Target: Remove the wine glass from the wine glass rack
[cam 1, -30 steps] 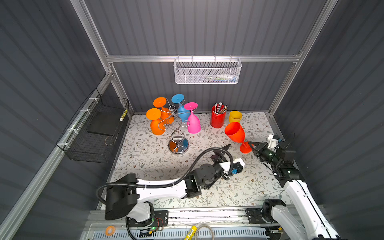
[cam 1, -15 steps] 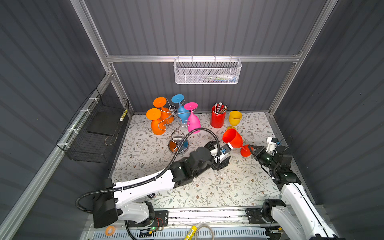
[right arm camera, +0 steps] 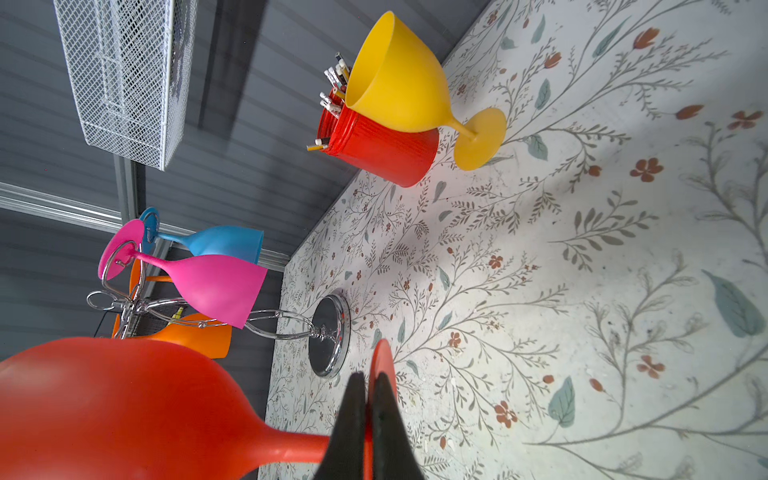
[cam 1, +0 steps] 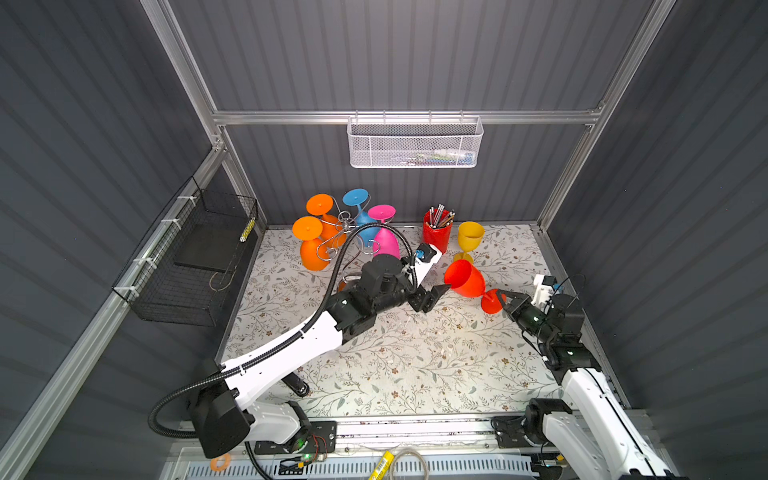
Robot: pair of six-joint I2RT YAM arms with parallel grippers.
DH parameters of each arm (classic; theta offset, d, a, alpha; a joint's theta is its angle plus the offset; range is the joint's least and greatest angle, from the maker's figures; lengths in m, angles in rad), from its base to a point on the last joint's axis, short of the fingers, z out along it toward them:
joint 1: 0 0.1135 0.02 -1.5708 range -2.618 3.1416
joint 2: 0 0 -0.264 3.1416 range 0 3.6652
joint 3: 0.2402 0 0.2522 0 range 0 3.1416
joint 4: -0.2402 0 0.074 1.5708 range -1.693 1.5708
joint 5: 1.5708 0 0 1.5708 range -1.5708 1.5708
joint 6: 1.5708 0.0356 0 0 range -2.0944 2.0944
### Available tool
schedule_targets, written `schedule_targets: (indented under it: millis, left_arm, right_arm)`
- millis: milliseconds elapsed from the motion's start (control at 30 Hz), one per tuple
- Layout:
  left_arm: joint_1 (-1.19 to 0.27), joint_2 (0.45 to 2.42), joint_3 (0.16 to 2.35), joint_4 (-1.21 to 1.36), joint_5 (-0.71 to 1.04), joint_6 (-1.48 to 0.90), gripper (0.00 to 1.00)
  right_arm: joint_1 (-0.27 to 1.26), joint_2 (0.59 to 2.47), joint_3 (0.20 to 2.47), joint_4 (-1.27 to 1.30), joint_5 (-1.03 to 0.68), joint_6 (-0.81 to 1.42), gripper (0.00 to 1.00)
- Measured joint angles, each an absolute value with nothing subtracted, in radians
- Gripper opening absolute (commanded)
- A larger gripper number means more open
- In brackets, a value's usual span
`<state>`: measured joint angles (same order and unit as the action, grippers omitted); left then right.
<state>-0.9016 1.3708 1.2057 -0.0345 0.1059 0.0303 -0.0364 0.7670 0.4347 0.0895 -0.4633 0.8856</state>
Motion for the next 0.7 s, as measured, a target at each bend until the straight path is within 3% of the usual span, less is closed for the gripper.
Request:
schedule_targets:
  millis: [400, 633, 700]
  left_arm:
    - [-0.902, 1.514, 1.287, -0.052, 0.319, 0.009, 0.68]
    - [-0.902, 1.547, 1.295, -0.052, 0.372, 0.005, 0.46]
    - [-0.902, 1.547, 1.295, -0.051, 0.378, 0.005, 0.33]
  right_arm:
    - [-0.036, 0.761, 0.434, 0.089, -0.464, 0.881, 0.00]
    - [-0.036, 0.772, 0.434, 0.089, -0.464, 0.872, 0.00]
    - [-0.036, 0.780, 0.434, 0.090, -0.464, 0.870, 0.00]
